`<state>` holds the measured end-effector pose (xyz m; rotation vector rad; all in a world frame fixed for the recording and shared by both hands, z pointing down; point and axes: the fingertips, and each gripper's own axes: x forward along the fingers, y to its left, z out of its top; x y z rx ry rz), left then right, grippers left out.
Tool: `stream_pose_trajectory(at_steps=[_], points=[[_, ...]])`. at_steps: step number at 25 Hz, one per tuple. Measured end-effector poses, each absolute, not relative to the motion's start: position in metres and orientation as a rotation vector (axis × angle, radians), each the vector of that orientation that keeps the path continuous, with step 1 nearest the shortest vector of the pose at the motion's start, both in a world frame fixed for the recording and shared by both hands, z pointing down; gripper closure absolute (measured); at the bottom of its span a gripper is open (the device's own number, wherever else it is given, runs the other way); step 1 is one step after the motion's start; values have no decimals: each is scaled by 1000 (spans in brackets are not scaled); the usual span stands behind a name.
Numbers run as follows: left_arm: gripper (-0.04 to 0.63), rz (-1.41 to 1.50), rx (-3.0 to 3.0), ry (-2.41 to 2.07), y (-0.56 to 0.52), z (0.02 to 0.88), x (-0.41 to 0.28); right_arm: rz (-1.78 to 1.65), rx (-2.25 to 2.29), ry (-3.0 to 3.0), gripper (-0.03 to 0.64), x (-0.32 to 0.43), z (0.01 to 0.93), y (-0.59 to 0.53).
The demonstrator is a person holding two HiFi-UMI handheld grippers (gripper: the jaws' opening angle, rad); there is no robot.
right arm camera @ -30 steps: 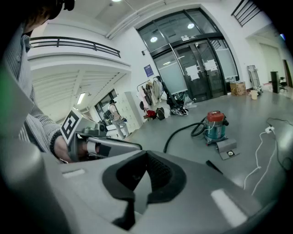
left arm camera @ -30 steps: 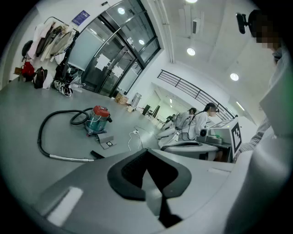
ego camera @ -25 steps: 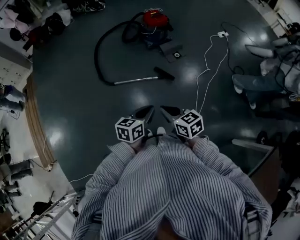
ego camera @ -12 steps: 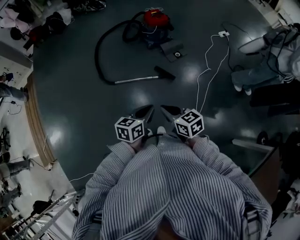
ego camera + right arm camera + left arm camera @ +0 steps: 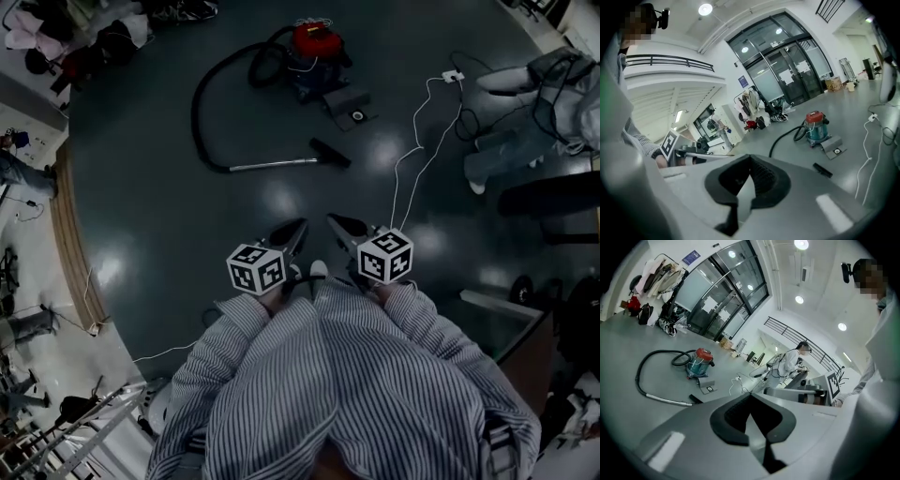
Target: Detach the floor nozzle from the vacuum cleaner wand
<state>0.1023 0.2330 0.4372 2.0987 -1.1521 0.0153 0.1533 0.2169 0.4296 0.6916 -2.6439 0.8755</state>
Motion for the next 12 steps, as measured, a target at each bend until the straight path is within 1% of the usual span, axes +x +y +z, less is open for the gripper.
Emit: stream_pose_trajectory(at_steps=[6,12], points=[[594,36,2075,-1160,231,451,113,992,737,-2638,615,166,442,197],[594,39,2058,-1145,190,464,97,1002,718,-2602,615,146,456,163]])
